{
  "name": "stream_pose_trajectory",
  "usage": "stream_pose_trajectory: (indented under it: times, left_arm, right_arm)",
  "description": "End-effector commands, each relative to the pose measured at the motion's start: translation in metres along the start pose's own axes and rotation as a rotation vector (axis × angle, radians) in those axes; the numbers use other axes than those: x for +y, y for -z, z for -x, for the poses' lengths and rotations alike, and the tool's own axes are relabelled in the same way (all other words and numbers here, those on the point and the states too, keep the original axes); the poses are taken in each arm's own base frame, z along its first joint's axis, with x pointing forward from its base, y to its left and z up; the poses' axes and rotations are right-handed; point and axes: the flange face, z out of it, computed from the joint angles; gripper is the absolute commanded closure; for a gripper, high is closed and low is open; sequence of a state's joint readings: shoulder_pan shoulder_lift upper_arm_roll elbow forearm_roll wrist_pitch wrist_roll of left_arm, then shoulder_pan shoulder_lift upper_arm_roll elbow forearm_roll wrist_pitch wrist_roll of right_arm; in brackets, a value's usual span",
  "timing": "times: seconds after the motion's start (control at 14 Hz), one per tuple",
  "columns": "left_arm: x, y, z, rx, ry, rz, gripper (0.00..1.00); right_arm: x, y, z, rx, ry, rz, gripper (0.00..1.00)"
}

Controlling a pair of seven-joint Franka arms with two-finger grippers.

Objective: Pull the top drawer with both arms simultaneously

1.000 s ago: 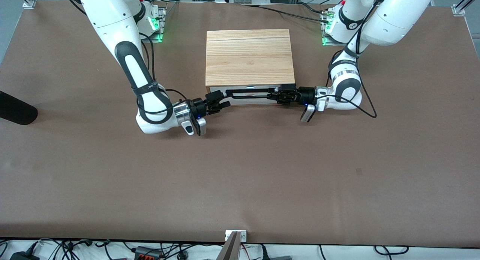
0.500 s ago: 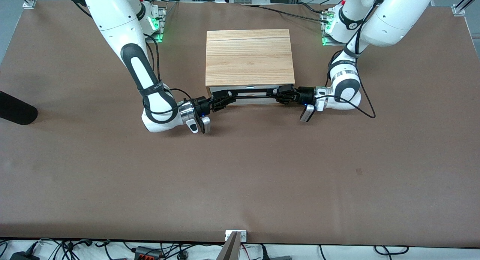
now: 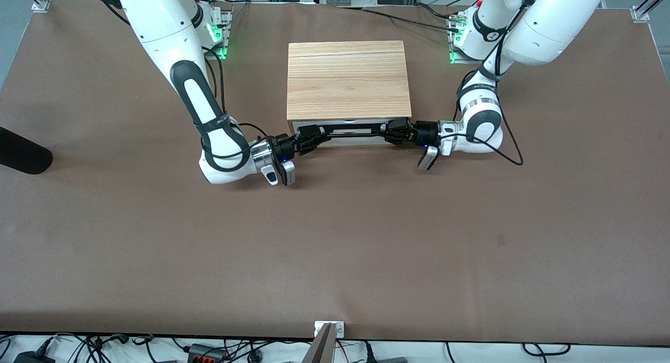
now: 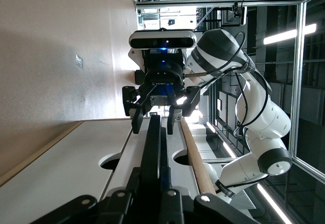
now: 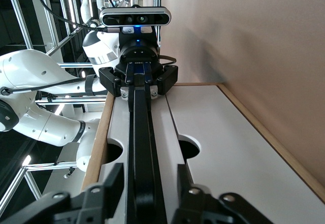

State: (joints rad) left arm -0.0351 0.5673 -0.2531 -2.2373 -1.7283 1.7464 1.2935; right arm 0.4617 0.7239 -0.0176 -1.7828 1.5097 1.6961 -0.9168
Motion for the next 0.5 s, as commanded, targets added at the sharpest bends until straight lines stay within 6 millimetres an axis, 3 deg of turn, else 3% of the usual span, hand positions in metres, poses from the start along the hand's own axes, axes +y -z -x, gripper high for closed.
stream_pose_trajectory:
  times: [0.0,0.21,0.43]
  left_arm:
    - [-0.0018,-0.009,0.0033,0.007,-0.027,0.008,0.93]
    - [-0.0025,-0.0097,0.004,0.006,-0.027,0.008,0.95]
    - [-0.0018,-0.0076,0.0026,0.01,-0.029,0.008,0.98]
  right_arm:
    - [0.0002,-0.009,0.0063,-0.001,0.012,-0.027,0.78]
    - [-0.0001,-0.0071,0.0053,0.003,0.009,-0.028,0.89]
    - [-0.0017,-0.006,0.0034,0.006,0.014,-0.029,0.91]
